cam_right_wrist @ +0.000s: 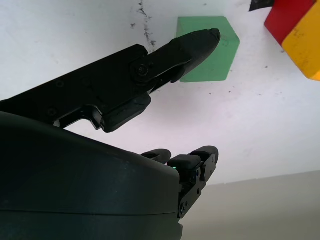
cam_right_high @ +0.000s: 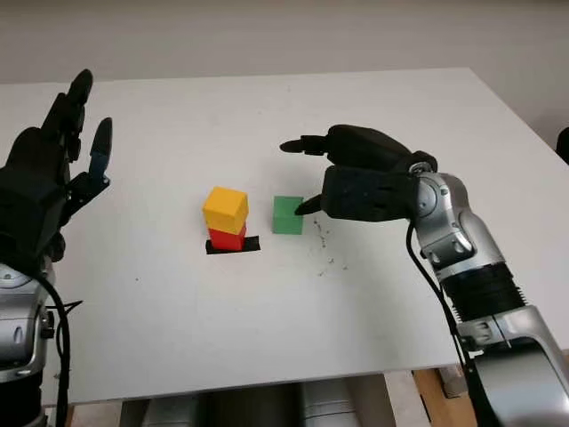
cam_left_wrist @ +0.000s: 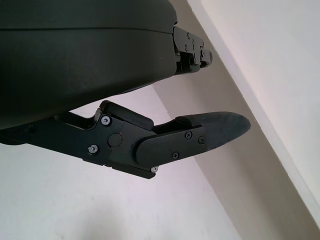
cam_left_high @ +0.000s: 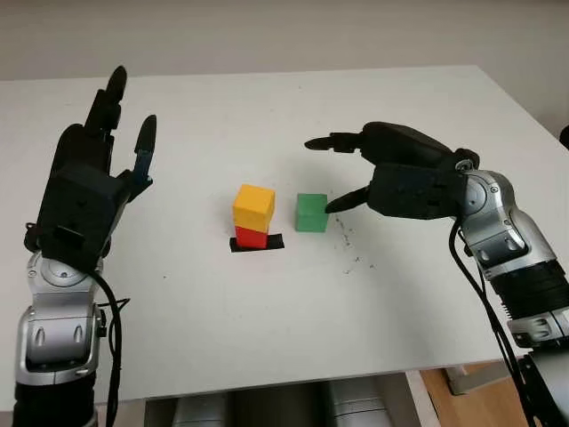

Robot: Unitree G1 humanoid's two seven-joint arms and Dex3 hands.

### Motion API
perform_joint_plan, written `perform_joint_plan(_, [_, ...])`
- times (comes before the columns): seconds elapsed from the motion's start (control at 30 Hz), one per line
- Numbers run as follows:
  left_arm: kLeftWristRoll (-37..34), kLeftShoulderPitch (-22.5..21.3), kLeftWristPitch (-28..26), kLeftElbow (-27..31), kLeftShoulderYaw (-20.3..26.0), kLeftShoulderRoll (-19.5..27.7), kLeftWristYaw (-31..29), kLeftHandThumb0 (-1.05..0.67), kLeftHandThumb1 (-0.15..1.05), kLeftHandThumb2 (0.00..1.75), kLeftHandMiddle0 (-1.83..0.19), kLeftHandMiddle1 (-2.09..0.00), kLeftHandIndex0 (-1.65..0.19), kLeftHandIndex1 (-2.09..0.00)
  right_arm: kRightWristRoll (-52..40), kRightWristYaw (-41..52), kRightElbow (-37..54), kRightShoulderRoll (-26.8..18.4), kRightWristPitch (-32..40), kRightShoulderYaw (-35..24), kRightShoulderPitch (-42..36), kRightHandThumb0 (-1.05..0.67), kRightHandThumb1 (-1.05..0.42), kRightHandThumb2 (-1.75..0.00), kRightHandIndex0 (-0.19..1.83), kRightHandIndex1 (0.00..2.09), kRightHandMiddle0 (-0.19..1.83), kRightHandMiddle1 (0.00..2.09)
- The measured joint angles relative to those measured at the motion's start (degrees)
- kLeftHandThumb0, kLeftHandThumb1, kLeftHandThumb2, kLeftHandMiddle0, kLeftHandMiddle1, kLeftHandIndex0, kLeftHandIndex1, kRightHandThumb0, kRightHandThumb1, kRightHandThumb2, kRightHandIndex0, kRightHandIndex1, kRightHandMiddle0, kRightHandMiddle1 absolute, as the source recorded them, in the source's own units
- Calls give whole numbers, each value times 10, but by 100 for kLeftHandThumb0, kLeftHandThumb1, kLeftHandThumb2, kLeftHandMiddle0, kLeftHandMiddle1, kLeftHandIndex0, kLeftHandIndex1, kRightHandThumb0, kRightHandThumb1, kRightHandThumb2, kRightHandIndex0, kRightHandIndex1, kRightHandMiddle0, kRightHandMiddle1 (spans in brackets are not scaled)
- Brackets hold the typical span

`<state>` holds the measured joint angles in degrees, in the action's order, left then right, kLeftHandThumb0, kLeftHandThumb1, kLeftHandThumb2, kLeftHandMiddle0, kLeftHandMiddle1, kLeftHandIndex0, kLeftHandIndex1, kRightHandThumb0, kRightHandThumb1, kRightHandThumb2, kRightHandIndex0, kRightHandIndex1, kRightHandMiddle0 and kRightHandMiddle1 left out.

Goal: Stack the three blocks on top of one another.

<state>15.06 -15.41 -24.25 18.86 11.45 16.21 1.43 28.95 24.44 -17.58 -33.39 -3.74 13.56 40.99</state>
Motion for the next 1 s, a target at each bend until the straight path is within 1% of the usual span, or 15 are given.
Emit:
perform_joint_plan(0.13, [-5,6,4,-11,-3,-29,25,-68,105,60,6,-4,5,-3,22,0,1,-1,-4,5,0,-77,-88,-6,28,10,37,9])
perform_joint_plan(0.33, [-8,16,26,-25,-10,-37,39,-68,105,59,7,-5,6,-3,58,-27,5,-5,-24,15,-2,-78,-88,-6,28,9,40,10])
perform_joint_plan(0.43, [-8,19,28,-29,-13,-42,43,-68,105,60,7,-5,6,-4,68,-42,5,-5,-32,18,-8,-77,-88,-6,28,9,40,10])
perform_joint_plan(0.67, [-7,21,34,-34,-23,-43,49,-70,105,62,6,-6,6,-4,97,-91,0,-4,-54,35,-27,-79,-89,-6,30,9,43,10])
perform_joint_plan(0.93, [-7,25,36,-34,-24,-41,45,-74,105,61,5,-6,7,-4,115,-130,-40,1,-86,57,-28,-82,-92,-6,33,9,47,12])
perform_joint_plan(1.0, [-8,27,39,-34,-25,-41,42,-71,105,61,6,-6,7,-4,118,-142,-49,2,-94,63,-28,-82,-93,-6,34,9,47,13])
